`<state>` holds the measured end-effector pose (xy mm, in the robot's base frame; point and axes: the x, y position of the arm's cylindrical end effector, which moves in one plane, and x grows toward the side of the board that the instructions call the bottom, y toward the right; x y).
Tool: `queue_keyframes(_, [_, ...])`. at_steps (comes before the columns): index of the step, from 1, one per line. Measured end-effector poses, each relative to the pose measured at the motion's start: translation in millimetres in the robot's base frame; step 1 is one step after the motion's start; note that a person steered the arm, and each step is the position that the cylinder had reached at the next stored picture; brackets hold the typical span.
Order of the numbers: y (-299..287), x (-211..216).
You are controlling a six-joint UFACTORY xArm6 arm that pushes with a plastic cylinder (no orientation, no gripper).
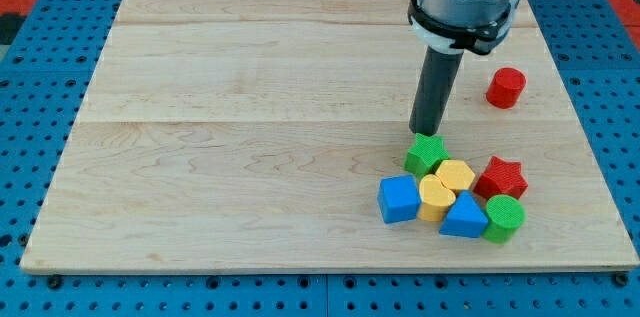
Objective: Move red circle diagonally upwards
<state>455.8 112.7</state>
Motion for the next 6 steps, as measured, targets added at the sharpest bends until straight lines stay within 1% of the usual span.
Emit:
queue_keyframes(1, [0.0,13.8])
queue_keyframes(2, [14.4,-3.6])
queue_keyframes(4, [152.5,-62.7])
queue_keyframes(5, [149.5,-76.2])
queue_keyframes(6, [171.6,-43.6])
